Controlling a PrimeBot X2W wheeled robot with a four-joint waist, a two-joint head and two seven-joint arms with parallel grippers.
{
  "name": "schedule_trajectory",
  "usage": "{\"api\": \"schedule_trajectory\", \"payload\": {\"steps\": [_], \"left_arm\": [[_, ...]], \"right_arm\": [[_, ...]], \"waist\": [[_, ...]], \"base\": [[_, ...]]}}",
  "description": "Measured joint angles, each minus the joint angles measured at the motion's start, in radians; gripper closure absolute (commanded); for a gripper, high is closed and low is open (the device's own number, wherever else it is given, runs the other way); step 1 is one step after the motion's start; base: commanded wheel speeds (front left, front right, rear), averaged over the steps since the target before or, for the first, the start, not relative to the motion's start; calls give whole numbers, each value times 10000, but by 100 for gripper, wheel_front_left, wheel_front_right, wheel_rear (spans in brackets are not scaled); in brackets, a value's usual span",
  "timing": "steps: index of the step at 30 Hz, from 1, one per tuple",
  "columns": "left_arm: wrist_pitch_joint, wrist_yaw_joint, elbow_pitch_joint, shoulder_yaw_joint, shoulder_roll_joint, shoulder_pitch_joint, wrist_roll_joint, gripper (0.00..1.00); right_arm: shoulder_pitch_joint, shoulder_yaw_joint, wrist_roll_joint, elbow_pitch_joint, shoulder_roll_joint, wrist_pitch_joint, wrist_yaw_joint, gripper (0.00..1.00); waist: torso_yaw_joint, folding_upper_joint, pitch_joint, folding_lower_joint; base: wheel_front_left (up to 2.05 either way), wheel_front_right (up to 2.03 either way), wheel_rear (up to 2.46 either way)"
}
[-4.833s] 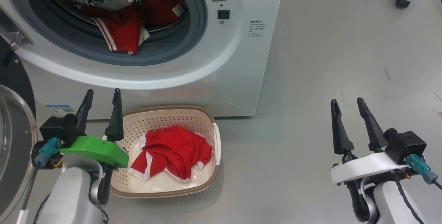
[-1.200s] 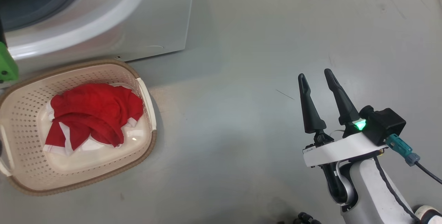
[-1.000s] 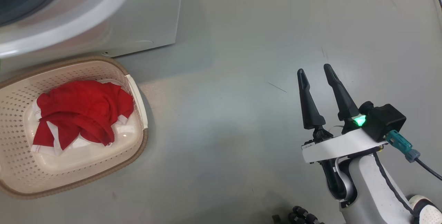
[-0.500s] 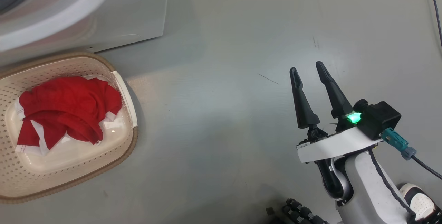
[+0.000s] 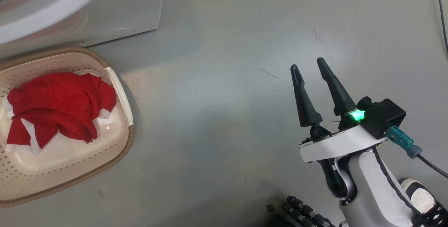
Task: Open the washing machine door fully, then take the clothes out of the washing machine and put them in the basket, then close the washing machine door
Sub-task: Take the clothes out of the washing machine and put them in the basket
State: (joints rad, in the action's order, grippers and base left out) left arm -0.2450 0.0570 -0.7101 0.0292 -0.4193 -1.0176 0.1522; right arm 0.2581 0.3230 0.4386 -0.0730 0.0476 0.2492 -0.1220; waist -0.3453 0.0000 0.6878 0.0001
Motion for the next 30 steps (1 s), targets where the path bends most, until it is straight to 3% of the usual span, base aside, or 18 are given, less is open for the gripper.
{"api": "schedule_trajectory", "payload": {"steps": [8, 9, 11, 19, 30], "left_arm": [[2, 69, -441, -88, -90, -340, -40, 0], [2, 84, -508, -127, -86, -396, -35, 53], [17, 84, -581, -153, -79, -473, -33, 100], [314, 102, -926, -150, 15, -587, -33, 100], [1528, -25, -1350, -132, 742, -559, 219, 100]], "right_arm": [[5, -6, 10, -4, -13, 0, 0, 0], [7, -6, 10, -6, -17, 0, 0, 0], [17, -10, 10, -10, -19, 0, 0, 0], [232, -65, 10, -67, -23, 0, 0, 0], [234, -362, -50, -257, -23, 0, 0, 0]], "waist": [[-46, 0, 130, 0], [-49, 0, 144, 0], [-48, 0, 163, 0], [14, 0, 132, 0], [258, 0, -358, -1]], "base": [[0, 0, 0], [0, 0, 0], [0, 0, 0], [0, 0, 0], [0, 0, 0]]}}
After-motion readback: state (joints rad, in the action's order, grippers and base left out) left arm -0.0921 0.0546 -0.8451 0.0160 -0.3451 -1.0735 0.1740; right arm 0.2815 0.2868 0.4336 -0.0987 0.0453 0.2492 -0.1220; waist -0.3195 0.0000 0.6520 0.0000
